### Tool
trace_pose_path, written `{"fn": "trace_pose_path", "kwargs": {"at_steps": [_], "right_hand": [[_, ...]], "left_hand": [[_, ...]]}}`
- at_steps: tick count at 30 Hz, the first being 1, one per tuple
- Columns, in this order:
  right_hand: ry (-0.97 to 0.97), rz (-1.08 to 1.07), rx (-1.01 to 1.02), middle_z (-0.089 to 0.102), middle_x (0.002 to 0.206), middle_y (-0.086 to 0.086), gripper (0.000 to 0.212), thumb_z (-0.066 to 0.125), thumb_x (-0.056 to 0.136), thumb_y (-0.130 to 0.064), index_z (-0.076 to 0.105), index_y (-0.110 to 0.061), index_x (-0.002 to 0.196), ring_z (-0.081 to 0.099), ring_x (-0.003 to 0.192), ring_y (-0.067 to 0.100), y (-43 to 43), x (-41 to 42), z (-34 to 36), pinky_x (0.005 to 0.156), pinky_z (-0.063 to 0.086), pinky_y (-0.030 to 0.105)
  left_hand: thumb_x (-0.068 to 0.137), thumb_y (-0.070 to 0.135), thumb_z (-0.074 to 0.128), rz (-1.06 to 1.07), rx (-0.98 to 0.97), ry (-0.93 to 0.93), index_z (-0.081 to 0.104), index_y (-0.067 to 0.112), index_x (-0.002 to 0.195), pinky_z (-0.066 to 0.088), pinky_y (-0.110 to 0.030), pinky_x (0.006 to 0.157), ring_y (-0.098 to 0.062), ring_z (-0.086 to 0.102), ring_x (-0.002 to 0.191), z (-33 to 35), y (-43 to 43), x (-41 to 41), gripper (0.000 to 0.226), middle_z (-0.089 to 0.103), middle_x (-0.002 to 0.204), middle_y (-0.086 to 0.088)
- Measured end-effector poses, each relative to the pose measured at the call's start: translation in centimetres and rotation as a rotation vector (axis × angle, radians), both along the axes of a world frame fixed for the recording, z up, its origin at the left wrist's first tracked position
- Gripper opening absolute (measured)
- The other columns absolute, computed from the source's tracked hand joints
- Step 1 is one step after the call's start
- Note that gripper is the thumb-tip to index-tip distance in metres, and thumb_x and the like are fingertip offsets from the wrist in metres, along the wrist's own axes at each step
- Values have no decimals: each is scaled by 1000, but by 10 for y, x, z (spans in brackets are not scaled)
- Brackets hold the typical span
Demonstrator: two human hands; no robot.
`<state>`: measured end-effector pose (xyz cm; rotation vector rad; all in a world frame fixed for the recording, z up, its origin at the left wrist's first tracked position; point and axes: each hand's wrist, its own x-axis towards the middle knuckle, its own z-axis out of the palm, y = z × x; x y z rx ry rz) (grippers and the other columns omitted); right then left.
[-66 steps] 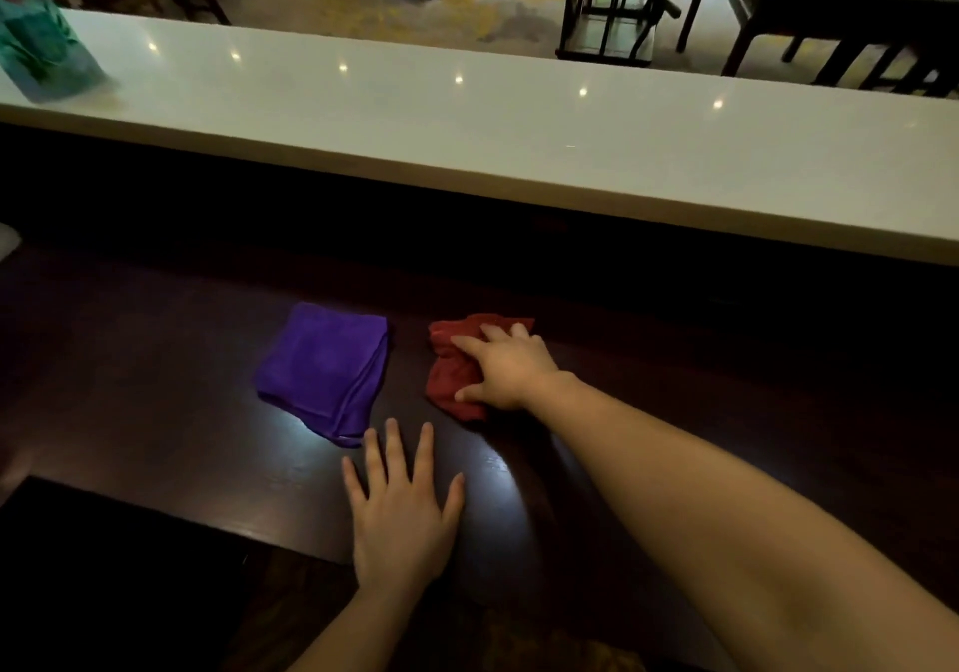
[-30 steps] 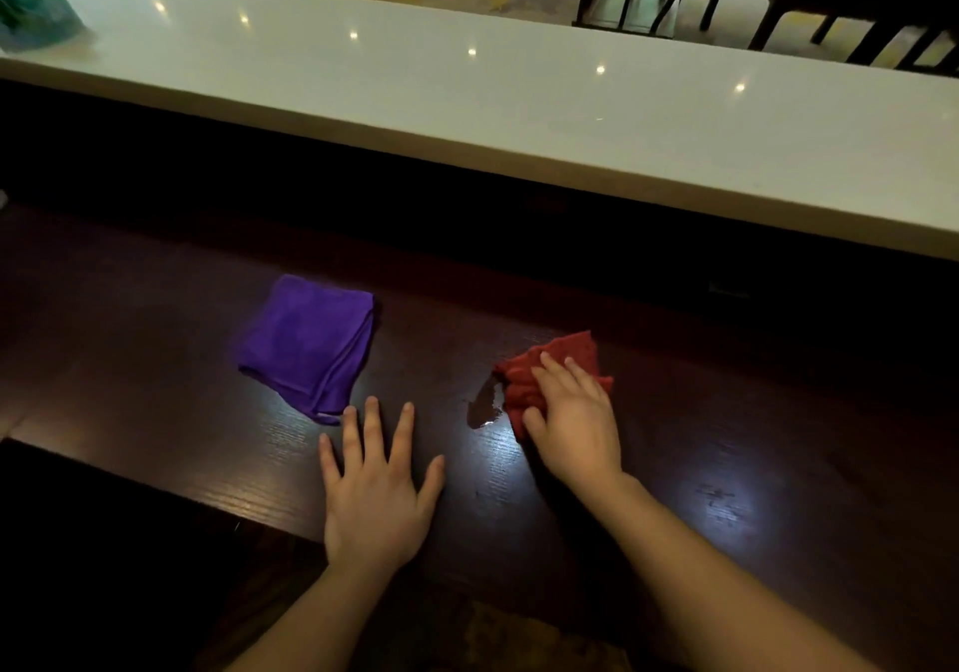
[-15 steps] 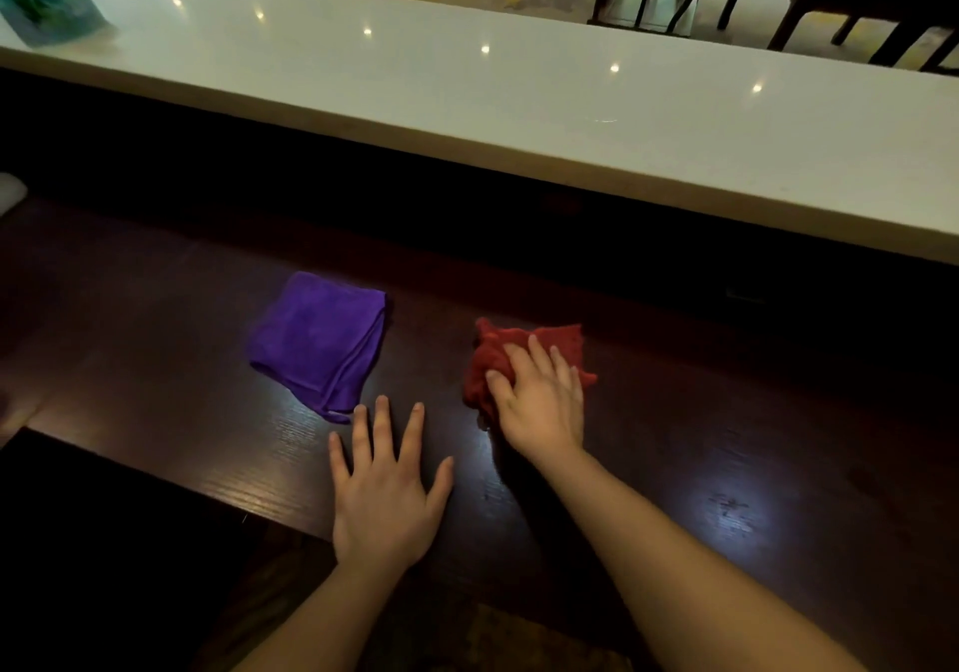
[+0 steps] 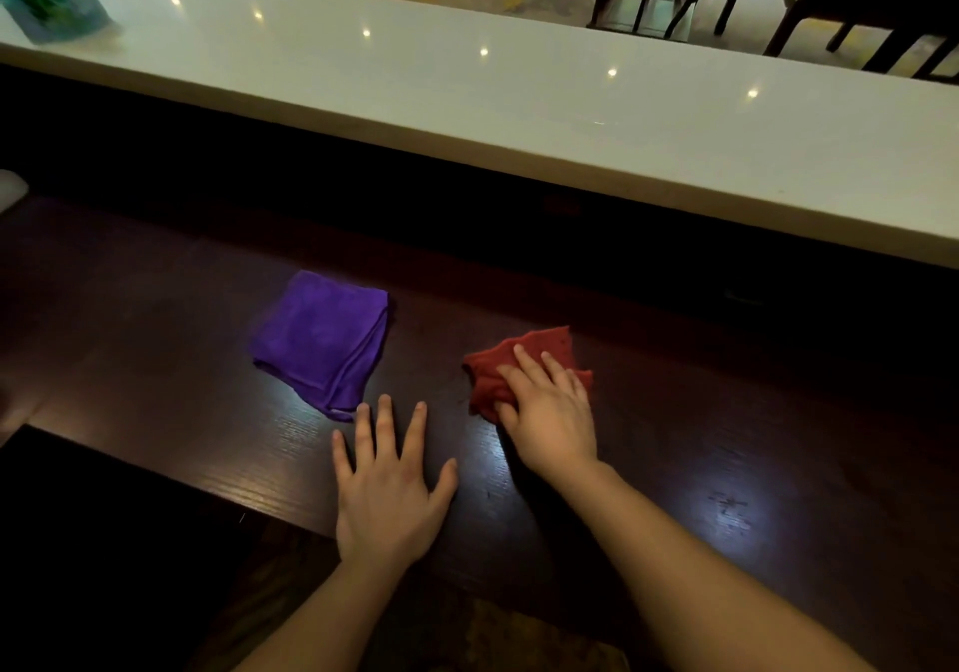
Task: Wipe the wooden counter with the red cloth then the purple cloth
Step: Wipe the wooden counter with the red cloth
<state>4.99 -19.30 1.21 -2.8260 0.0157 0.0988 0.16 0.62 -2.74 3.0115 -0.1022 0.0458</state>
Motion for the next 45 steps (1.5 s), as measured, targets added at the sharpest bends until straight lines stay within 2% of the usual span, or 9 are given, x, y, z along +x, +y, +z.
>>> {"fn": "trace_pose_path", "kwargs": {"at_steps": [4, 9, 14, 19, 26, 29, 37, 42, 45], "right_hand": [[13, 77, 53, 27, 157, -11, 59, 53, 84, -29, 38, -40, 139, 15, 146, 23, 19, -13, 5, 119, 9, 45], [-17, 319, 27, 30, 154, -14, 57, 48, 76, -37, 44, -40, 133, 21, 145, 17, -4, -64, -2, 117, 11, 39], [-29, 73, -77, 34, 153, -10, 57, 43, 73, -51, 44, -44, 130, 30, 138, 24, -46, -48, -3, 108, 26, 45], [81, -206, 36, 14, 161, -8, 62, 43, 80, -52, 33, -44, 140, 6, 147, 25, -49, 8, -3, 117, 5, 47], [8, 155, 25, 20, 159, -10, 62, 44, 78, -49, 36, -41, 139, 8, 147, 22, 12, -41, -5, 118, 1, 44], [-29, 257, -1, 21, 158, -12, 61, 43, 79, -48, 34, -42, 139, 10, 147, 17, -6, -73, -11, 119, 8, 44], [20, -163, -7, 11, 161, -8, 62, 42, 85, -49, 28, -39, 145, 3, 148, 23, -40, -41, -3, 119, 1, 45], [8, 95, -21, 15, 160, -13, 63, 40, 80, -48, 31, -40, 142, 5, 148, 18, -40, -102, -4, 119, 2, 41], [-2, 84, -32, 17, 158, -15, 65, 43, 79, -48, 32, -41, 142, 8, 147, 14, -71, -137, -4, 118, 2, 36]], "left_hand": [[87, 68, 36, -5, 2, -2, 28, 31, 153, 13, -60, 118, -34, 13, 150, -1, 1, 0, 76, 27, 161, -15], [88, 61, 34, -17, -13, 0, 26, 30, 154, 15, -62, 117, -35, 14, 150, -2, 3, 0, 73, 27, 160, -15], [88, 56, 35, -17, -7, 6, 24, 30, 154, 14, -62, 118, -35, 12, 150, -2, 3, 0, 72, 25, 161, -16], [88, 56, 35, -17, -3, 11, 26, 29, 153, 14, -61, 118, -35, 13, 150, 1, 1, 0, 71, 26, 161, -16], [87, 54, 33, -25, 19, 39, 32, 25, 152, 17, -64, 116, -39, 18, 148, 4, 0, -1, 72, 29, 159, -19], [88, 56, 29, -31, 38, 45, 28, 25, 154, 17, -64, 116, -39, 16, 149, 6, 1, -1, 72, 27, 160, -19], [90, 56, 25, -36, 29, 51, 22, 25, 155, 11, -62, 117, -38, 8, 151, 10, -1, 0, 72, 20, 162, -19], [90, 60, 14, -39, 24, 98, 13, 26, 157, 6, -62, 118, -36, -3, 151, 11, -1, -1, 75, 11, 164, -19], [89, 62, 11, -37, 27, 115, 12, 25, 157, 4, -62, 119, -37, -4, 151, 16, -4, -1, 77, 10, 164, -20]]}}
